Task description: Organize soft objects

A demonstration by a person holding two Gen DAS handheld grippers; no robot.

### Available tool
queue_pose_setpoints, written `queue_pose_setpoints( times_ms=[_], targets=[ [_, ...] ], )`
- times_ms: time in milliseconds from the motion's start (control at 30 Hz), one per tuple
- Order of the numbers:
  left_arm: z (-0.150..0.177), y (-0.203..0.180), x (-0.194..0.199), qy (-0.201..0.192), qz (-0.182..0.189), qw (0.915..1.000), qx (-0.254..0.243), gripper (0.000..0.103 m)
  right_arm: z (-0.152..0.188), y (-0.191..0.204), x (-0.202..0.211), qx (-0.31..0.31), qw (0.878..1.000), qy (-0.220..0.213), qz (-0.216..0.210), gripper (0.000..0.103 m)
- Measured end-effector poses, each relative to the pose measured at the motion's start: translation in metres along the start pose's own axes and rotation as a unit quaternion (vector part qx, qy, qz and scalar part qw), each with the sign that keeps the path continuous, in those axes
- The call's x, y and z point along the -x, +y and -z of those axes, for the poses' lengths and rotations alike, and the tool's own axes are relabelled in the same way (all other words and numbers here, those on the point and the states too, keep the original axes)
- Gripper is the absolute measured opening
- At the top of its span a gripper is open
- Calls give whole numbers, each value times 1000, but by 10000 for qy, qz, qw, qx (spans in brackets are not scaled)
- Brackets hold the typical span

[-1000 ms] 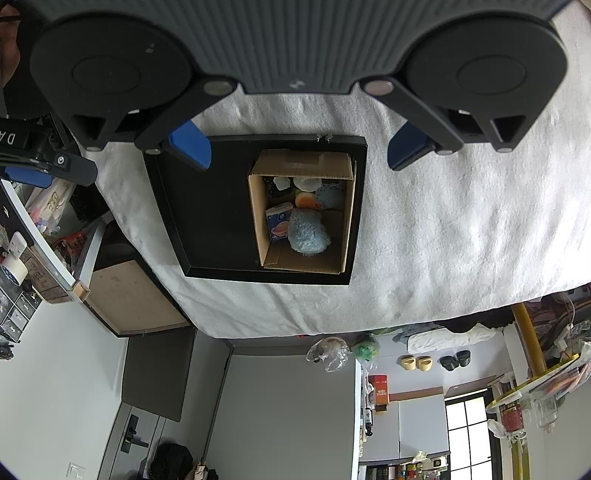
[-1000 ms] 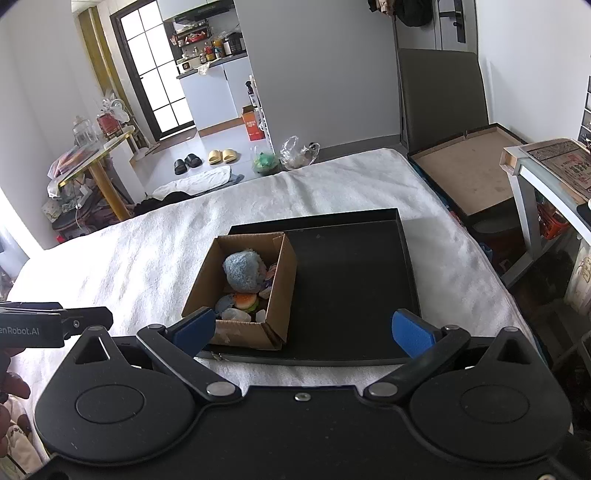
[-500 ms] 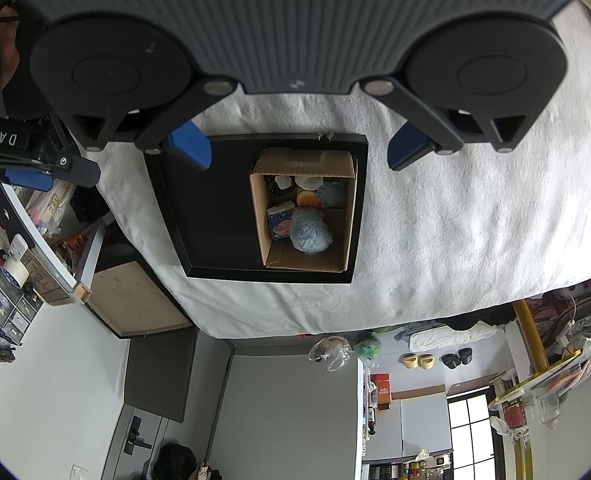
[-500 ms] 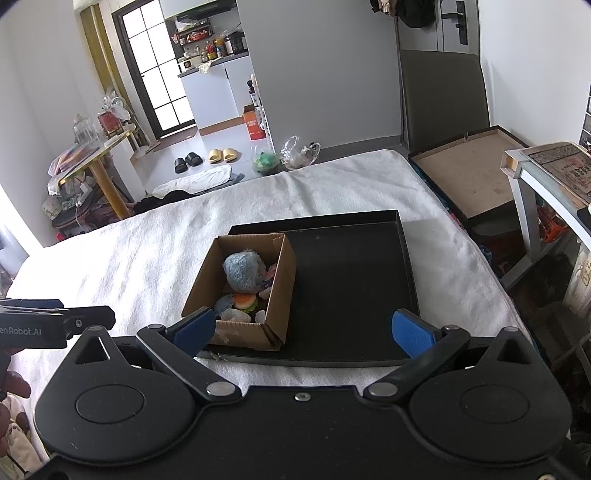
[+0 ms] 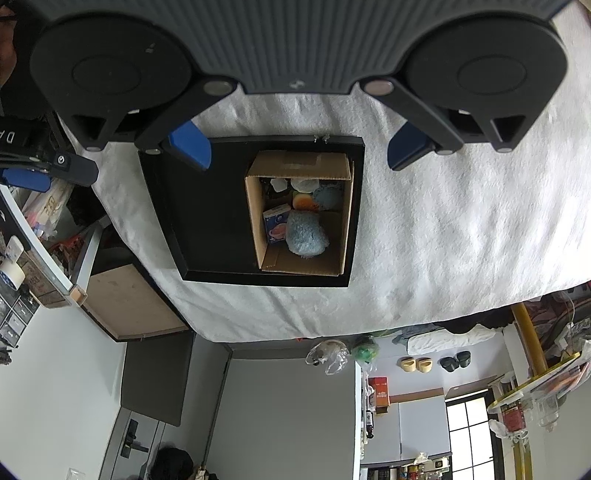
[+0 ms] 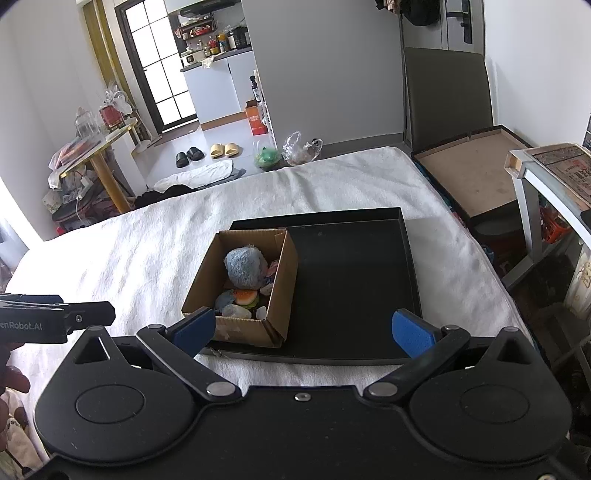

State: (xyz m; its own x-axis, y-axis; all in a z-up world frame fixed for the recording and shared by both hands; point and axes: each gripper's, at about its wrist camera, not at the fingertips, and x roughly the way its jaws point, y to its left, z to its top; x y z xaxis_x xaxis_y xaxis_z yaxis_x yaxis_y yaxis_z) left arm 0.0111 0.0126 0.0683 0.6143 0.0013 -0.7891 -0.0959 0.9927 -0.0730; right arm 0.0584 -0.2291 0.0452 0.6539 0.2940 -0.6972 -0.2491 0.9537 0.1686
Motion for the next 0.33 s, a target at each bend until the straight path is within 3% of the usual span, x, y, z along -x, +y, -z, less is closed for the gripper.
queue_pose_setpoints(
  times_ms=[333],
  targets=[
    [-1,-4,-2,-90,-65,9999,-64,101,2,0,-4,-12,10000,30,27,103]
  ],
)
